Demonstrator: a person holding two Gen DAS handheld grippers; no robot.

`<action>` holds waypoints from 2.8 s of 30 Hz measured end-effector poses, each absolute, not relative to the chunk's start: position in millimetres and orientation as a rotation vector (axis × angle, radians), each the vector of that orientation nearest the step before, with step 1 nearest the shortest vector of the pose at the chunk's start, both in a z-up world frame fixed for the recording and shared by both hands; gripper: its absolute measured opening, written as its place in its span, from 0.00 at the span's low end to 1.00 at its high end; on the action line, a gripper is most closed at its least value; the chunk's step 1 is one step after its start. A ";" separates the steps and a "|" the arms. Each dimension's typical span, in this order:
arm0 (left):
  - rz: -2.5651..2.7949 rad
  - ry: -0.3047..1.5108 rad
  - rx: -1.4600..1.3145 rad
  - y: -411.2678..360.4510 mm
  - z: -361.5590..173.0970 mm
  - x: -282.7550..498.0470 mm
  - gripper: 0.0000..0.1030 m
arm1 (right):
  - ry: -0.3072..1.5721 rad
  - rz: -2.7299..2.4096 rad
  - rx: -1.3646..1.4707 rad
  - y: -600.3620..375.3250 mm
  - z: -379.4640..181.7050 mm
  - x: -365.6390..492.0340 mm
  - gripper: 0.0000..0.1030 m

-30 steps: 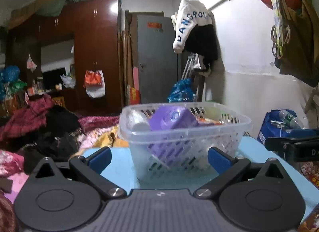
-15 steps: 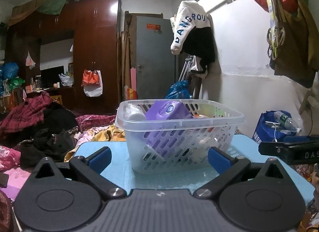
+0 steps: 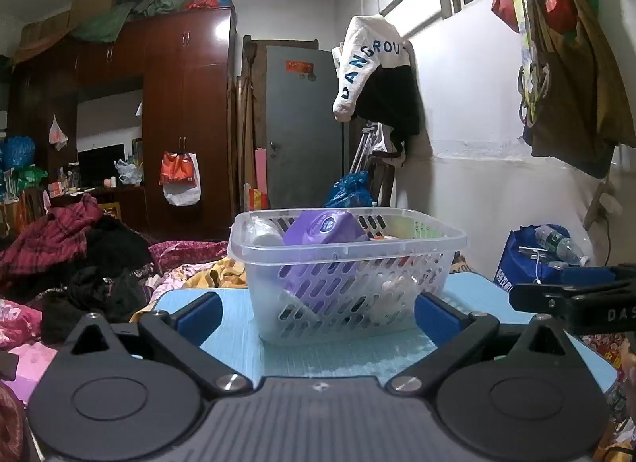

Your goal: Organize objects

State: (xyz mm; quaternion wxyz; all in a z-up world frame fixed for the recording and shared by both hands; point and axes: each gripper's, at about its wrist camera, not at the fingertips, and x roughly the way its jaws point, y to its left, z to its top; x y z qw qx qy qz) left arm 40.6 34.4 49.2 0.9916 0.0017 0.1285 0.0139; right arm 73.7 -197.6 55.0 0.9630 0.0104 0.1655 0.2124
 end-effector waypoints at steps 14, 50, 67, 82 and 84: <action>0.018 0.262 0.000 35.1 48.9 41.9 1.00 | 0.336 0.441 0.027 -197.5 52.6 71.8 1.00; 0.005 0.257 -0.004 36.1 49.4 38.2 1.00 | 0.321 0.445 0.031 -197.7 53.0 65.4 1.00; 0.000 0.262 -0.005 36.8 47.3 39.0 1.00 | 0.321 0.446 0.031 -197.8 53.1 64.3 1.00; 0.006 0.266 -0.009 39.0 46.1 40.8 1.00 | 0.320 0.447 0.030 -197.9 53.1 64.2 1.00; 0.008 0.266 -0.007 39.0 46.1 41.0 1.00 | 0.321 0.447 0.030 -197.8 53.1 64.1 1.00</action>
